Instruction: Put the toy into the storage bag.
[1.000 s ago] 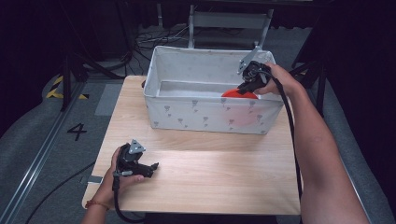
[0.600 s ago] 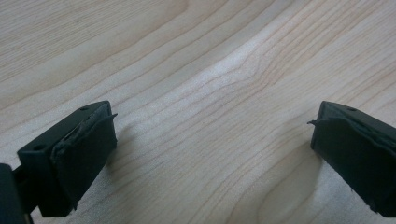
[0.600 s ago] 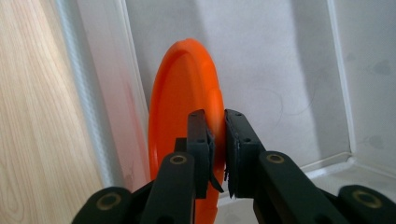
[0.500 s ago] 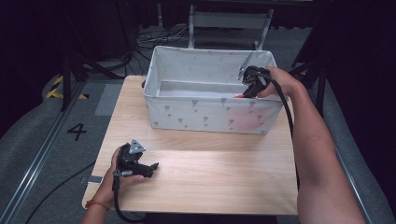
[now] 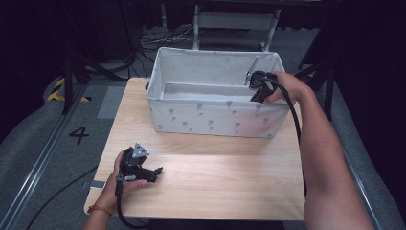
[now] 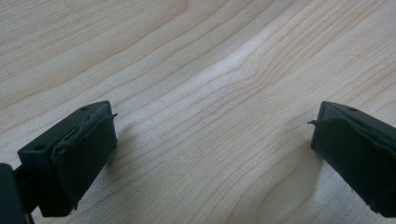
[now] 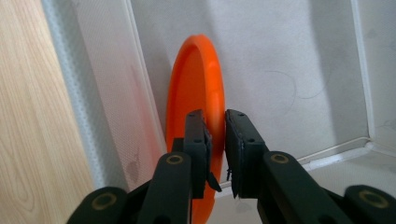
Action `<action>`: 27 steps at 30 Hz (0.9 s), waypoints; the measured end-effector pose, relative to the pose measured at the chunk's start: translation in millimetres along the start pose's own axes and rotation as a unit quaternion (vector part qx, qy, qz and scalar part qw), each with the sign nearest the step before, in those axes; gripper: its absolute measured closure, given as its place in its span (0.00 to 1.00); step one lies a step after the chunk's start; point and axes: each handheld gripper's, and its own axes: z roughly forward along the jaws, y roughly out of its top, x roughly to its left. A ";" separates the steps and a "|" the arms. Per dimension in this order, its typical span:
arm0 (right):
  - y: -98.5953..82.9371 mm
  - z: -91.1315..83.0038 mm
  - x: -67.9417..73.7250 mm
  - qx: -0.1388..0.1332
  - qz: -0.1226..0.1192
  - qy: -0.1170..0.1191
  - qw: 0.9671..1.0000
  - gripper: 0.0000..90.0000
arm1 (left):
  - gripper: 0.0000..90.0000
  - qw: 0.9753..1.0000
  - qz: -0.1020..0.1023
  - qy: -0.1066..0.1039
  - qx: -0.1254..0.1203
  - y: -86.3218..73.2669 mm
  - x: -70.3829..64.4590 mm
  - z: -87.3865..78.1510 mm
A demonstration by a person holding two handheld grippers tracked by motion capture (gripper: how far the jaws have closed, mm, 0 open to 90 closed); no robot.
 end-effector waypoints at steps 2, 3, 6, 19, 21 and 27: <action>-1.5 -2.9 -0.1 -0.006 0.009 -0.007 1.000 0.84 | 0.01 1.000 0.002 0.002 -0.001 0.1 0.4 0.1; -2.4 -4.1 0.2 -0.007 0.007 -0.008 1.000 0.85 | 0.01 1.000 0.001 0.001 -0.001 0.0 0.2 0.1; -6.1 -10.6 1.9 -0.016 0.012 -0.015 1.000 0.83 | 0.01 1.000 0.002 0.002 -0.001 0.1 0.4 0.1; -31.5 -37.7 21.3 -0.151 0.077 -0.070 0.983 0.58 | 0.01 1.000 0.000 0.000 0.000 0.0 -0.1 0.0; -35.6 -40.5 23.9 -0.170 0.092 -0.078 0.978 0.55 | 0.01 1.000 -0.001 0.001 0.000 -0.2 -0.3 -0.2; -44.8 -45.1 31.1 -0.208 0.122 -0.104 0.965 0.41 | 0.01 1.000 -0.001 0.001 0.000 -0.2 -0.3 -0.3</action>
